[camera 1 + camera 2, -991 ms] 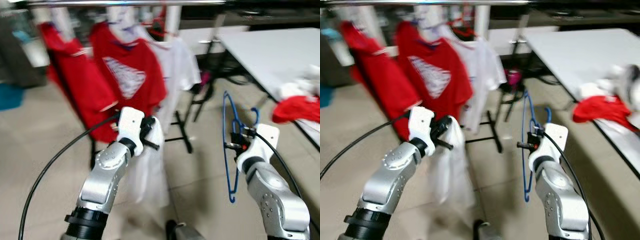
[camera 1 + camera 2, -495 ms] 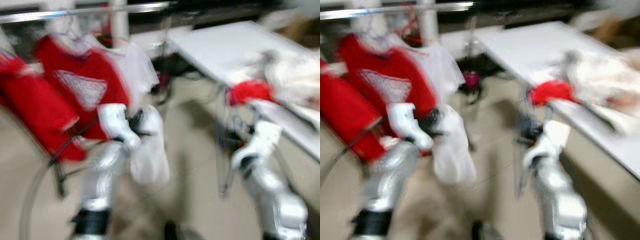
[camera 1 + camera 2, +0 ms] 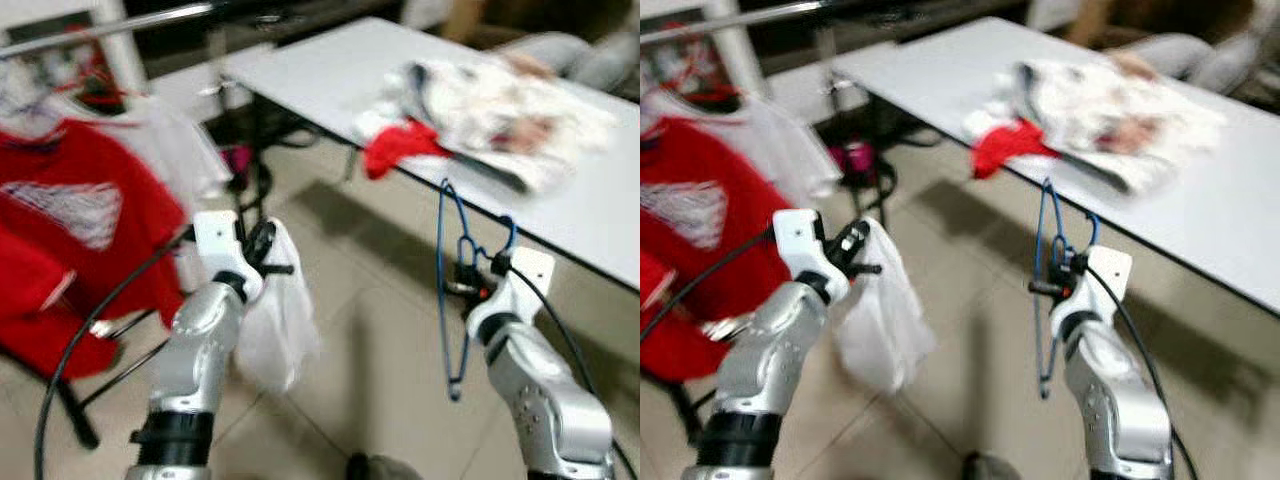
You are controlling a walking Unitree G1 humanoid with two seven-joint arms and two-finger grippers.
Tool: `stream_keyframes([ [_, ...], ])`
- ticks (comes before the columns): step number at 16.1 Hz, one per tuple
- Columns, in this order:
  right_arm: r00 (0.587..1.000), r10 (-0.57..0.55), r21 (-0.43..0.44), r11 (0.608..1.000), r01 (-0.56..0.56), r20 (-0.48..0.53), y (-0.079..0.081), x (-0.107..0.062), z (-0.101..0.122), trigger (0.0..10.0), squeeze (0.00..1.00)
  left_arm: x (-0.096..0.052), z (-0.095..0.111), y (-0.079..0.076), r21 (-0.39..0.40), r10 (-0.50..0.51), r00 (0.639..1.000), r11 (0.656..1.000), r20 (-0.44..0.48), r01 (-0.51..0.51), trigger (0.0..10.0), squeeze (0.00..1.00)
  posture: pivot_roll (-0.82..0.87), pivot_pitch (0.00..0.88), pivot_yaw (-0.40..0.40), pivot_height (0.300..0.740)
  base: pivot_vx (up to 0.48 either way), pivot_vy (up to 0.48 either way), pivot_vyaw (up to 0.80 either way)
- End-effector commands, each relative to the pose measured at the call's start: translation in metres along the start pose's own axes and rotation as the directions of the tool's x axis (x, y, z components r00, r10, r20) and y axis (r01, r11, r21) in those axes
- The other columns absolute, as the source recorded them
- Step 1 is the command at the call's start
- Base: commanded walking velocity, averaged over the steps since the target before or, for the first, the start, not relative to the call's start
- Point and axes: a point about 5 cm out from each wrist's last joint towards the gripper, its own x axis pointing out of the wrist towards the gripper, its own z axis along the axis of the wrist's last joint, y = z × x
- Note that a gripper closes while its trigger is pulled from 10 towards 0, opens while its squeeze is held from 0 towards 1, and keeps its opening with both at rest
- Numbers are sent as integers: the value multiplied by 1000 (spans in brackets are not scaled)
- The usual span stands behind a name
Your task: Hang hanger
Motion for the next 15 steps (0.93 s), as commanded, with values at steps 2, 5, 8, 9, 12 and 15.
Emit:
stream_keyframes([
  [2,995,-26,-47,998,30,92,0,3,12,10000,0,4,3,-5,70,-24,1000,997,-16,25,10000,0,-41,63,-5,740,0,0,-700],
  [5,996,3,-45,999,1,86,1,1,10,10000,0,-1,3,-9,226,-67,998,972,-19,70,10000,0,-35,58,-16,740,0,0,-713],
  [8,998,29,-18,999,-28,57,6,2,6,10000,0,-1,6,-8,236,-61,998,970,-4,61,10000,0,-33,51,-22,740,0,86,-756],
  [9,998,23,-28,999,-22,65,6,3,7,10000,0,0,5,-9,238,-60,998,969,-15,62,10000,0,-34,65,-14,740,0,315,-750],
  [12,998,-1,-18,1000,2,56,4,1,1,10000,0,-2,4,-10,250,-66,998,966,-23,70,10000,0,-41,49,-21,740,0,396,-756],
  [15,998,11,-46,999,-8,55,4,5,5,10000,0,4,8,-10,252,-61,998,966,-9,61,10000,0,-51,52,-16,740,0,409,-754],
])
